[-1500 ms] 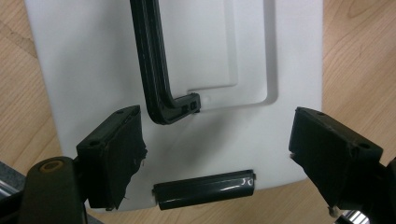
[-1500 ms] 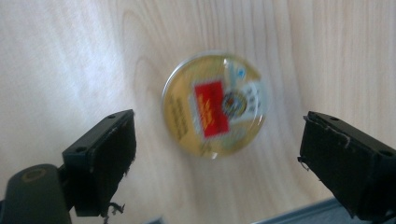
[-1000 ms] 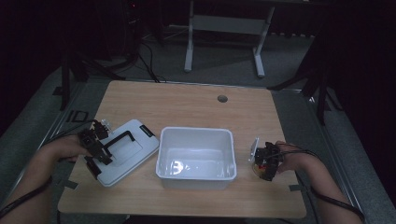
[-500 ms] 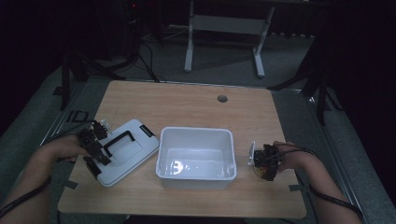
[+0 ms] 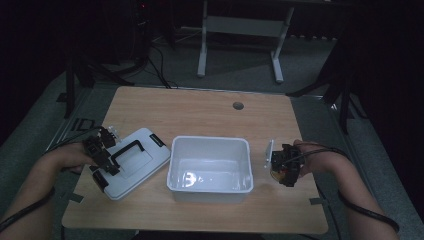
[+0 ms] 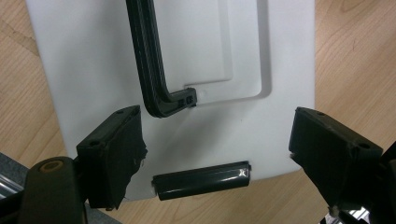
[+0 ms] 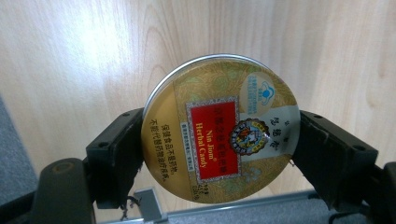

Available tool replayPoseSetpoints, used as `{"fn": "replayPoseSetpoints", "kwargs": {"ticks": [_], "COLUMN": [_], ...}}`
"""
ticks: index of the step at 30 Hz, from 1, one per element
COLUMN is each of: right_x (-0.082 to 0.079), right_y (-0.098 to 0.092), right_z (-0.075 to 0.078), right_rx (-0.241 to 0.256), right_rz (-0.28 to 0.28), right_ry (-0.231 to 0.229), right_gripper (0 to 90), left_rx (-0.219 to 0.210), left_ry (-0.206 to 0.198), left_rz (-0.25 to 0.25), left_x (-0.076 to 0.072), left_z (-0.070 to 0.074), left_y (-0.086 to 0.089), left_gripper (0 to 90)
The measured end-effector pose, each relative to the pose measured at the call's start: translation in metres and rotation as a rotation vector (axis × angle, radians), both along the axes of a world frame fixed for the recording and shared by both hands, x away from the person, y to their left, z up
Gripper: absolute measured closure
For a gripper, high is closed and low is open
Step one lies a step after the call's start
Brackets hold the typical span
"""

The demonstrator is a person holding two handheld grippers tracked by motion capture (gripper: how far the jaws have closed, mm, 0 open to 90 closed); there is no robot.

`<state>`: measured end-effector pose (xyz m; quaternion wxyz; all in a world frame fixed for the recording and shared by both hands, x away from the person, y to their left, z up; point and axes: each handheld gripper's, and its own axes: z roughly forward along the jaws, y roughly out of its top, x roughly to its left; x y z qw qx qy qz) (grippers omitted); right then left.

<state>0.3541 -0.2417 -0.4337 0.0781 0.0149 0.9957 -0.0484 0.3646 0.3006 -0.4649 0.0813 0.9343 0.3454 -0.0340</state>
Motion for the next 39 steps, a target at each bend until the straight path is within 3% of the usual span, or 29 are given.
{"fn": "replayPoseSetpoints", "kwargs": {"ticks": [9,20,30,39], "right_x": [-0.005,-0.011,-0.012,-0.012], "right_y": [0.023,0.055,0.093,0.124], "right_z": [0.040,0.070,0.080,0.072], "right_rx": [0.017,0.024,0.040,0.038], "right_rz": [0.026,0.072,0.110,0.136], "right_ry": [-0.041,-0.043,-0.036,-0.025], "right_gripper": [20.2,20.2,20.2,20.2], "left_rx": [0.005,0.004,0.003,0.005], "left_ry": [-0.003,-0.008,-0.007,-0.002], "left_rz": [-0.005,-0.010,-0.013,-0.010], "left_x": [0.000,0.001,0.000,-0.001], "left_z": [0.002,0.005,0.006,0.004], "left_y": [-0.003,-0.005,-0.004,-0.002], "left_gripper": [17.2,17.2,17.2,17.2]}}
